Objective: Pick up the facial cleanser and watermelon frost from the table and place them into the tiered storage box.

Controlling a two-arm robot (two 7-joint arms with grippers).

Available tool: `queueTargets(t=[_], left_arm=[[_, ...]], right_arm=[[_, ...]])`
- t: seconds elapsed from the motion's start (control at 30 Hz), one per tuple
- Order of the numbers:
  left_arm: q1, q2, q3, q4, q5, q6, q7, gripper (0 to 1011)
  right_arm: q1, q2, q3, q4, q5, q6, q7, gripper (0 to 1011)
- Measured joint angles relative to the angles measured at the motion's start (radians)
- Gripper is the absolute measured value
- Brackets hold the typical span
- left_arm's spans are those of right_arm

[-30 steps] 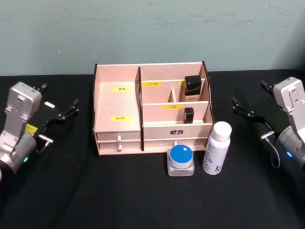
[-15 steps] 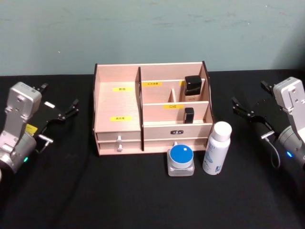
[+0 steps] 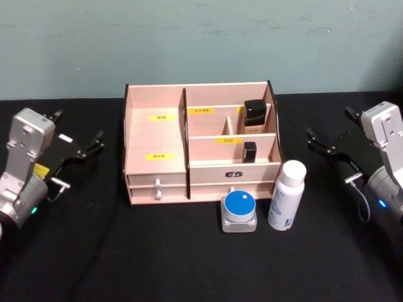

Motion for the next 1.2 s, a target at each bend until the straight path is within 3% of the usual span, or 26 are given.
queueTargets(t=[0.37, 0.67, 0.83, 1.0, 1.2], left_arm=[[0.000, 0.000, 0.000, 0.000, 0.000, 0.000, 0.000, 1001], [0.000, 0.000, 0.000, 0.000, 0.000, 0.000, 0.000, 1001], [0.000, 0.000, 0.000, 0.000, 0.000, 0.000, 0.000, 1001], [0.000, 0.000, 0.000, 0.000, 0.000, 0.000, 0.000, 1001], [0.000, 0.000, 0.000, 0.000, 0.000, 0.000, 0.000, 1001]], right_arm=[[0.000, 0.000, 0.000, 0.000, 0.000, 0.000, 0.000, 1002], [-0.002, -0.020, 0.030, 0.019, 0.017, 0.025, 0.030, 1002], [-0.044, 0.003, 0.073, -0.046, 0.041, 0.024, 0.047, 1003], [-0.105, 0.032, 0.128, -0.132, 0.097, 0.026, 0.074, 1002], [-0.234, 0.088, 0.221, -0.287, 0.184, 0.031, 0.118, 1002]])
